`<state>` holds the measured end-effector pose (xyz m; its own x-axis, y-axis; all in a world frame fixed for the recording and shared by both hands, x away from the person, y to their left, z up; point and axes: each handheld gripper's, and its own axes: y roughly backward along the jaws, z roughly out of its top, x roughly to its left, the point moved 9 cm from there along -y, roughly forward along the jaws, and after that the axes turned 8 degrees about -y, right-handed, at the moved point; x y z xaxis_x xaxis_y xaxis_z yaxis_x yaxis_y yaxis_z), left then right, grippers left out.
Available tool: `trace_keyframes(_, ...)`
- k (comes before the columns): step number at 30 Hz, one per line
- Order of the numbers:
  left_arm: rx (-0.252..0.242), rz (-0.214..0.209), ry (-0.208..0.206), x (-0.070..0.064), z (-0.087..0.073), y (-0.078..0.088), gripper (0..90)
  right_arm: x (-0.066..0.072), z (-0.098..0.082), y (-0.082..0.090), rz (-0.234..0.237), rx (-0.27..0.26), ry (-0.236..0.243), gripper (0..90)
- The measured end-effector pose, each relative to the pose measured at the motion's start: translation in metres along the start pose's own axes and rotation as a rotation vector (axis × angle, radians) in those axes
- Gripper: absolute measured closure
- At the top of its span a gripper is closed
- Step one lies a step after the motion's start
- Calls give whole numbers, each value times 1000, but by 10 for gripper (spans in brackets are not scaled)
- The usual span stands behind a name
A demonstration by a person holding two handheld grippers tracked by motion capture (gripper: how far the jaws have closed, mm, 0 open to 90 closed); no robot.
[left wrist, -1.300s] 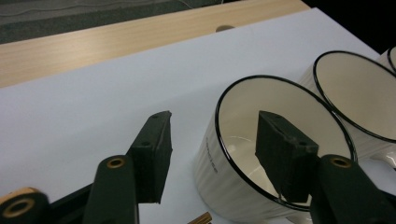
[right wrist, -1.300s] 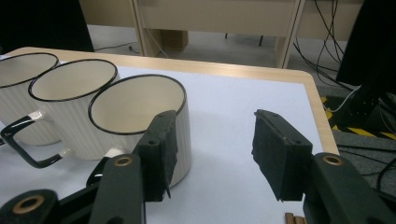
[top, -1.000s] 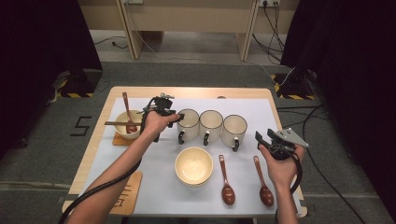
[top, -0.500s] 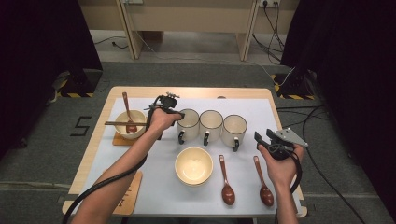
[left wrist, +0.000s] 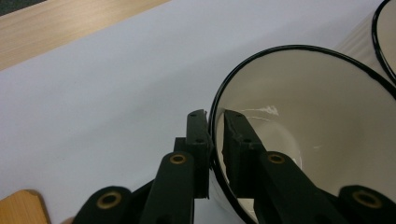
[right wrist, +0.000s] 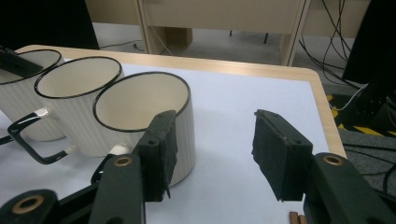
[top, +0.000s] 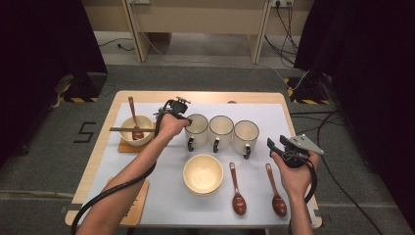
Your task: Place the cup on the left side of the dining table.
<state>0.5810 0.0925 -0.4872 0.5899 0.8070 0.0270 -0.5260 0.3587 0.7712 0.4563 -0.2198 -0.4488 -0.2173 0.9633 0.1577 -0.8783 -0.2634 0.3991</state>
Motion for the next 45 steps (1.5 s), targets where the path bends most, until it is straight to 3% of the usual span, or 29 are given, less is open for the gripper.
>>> trace_keyframes(14, -49, -18, 53, 7, -10, 12, 811, 4, -1, -1, 7, 1, 0, 500)
trace_keyframes(24, -71, -22, 59, 8, -12, 16, 818, 5, -2, -3, 8, 2, 9, 502)
trace_keyframes(28, -93, 7, 35, 9, -12, 20, 822, 4, -2, -2, 7, 5, 5, 503)
trace_keyframes(33, -111, -13, 50, 8, -11, 24, 823, 5, -1, 0, 7, 0, 4, 503)
trace_keyframes(41, -134, 10, 42, 15, -7, 34, 825, 5, -1, 0, 5, 4, 2, 506)
trace_keyframes(45, -149, -4, 28, 14, -3, 37, 825, 3, 1, 1, 0, -7, 2, 506)
